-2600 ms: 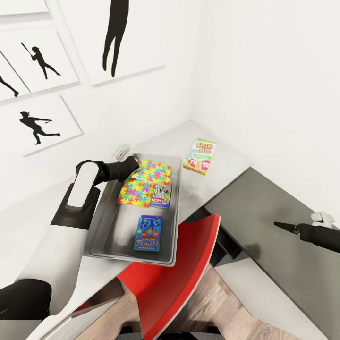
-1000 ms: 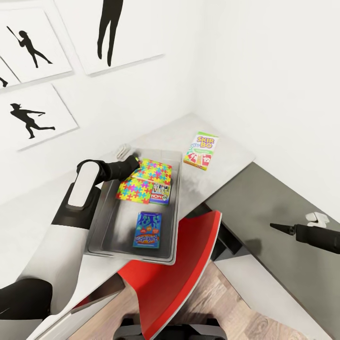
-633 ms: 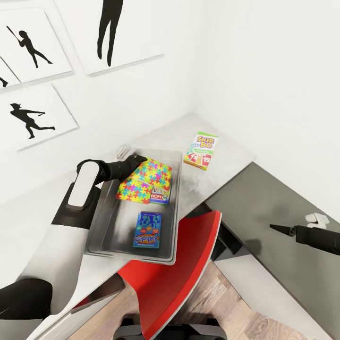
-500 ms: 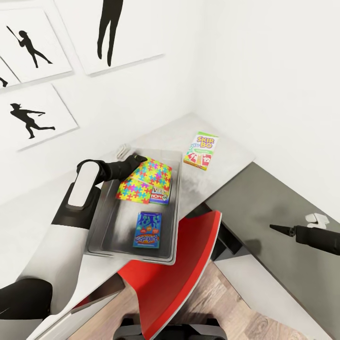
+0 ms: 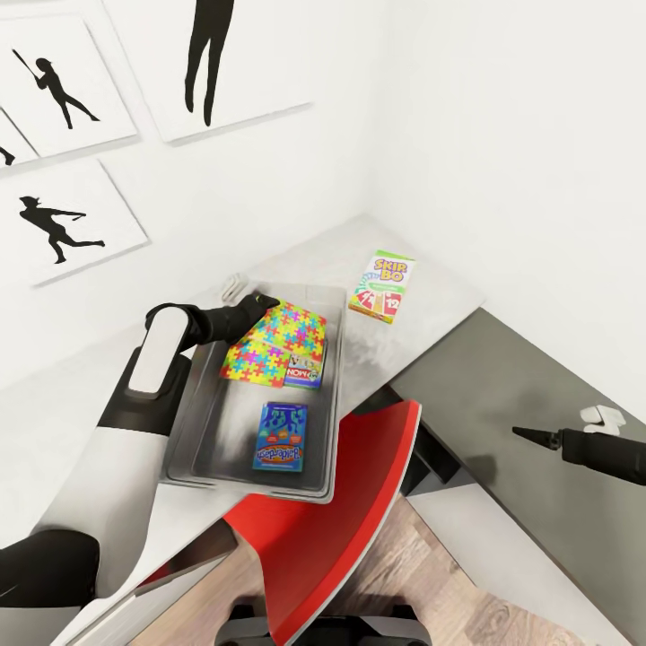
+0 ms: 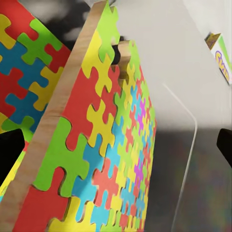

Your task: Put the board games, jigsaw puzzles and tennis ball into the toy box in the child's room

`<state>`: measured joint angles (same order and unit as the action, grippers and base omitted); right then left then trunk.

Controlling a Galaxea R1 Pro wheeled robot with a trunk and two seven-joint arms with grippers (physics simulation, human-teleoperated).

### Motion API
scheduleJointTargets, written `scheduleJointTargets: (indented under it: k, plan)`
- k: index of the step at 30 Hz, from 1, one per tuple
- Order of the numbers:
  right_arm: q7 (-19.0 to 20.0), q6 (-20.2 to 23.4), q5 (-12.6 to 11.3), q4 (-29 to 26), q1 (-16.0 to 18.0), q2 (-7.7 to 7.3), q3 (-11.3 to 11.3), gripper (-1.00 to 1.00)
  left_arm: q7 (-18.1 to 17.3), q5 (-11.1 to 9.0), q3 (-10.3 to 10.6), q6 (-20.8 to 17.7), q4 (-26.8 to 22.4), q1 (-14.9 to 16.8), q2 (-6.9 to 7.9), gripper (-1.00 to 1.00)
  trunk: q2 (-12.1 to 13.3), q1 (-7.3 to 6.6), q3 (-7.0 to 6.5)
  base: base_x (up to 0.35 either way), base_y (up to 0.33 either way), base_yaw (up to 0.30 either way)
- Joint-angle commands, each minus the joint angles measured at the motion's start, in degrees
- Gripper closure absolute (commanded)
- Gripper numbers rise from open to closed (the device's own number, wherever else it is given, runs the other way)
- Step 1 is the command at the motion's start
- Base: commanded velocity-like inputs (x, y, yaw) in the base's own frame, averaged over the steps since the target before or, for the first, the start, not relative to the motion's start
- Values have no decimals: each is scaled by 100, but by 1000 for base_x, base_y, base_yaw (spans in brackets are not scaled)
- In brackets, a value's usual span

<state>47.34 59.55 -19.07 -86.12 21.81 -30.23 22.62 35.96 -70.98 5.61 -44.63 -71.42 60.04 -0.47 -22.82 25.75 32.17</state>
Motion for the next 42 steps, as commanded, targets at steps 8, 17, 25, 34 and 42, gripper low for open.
scheduleJointTargets:
  k: [8, 17, 25, 34, 42]
  plan:
    - [39, 21, 26, -1, 4, -1, 6, -100, 44, -199, -35, -16, -240, -92, 3, -100, -9, 3, 8, 0, 0, 0]
    - [39, 21, 26, -1, -1, -1, 6, -100, 162, -882, -52, -55, -304, -118, 7, -100, -9, 3, 8, 0, 0, 0]
    - [39, 21, 26, -1, -2, -1, 3, -100, 409, -1174, -44, -70, -278, -118, -16, -100, -9, 3, 8, 0, 0, 0]
    - [39, 21, 26, -1, -1, -1, 4, -100, 446, -1302, -50, -70, -260, -178, -13, -100, -9, 3, 8, -31, 0, 0]
    - [39, 21, 26, -1, -1, -1, 1, -100, 454, -1319, -72, -72, -273, -199, 0, -100, -9, 3, 8, -250, 0, 0]
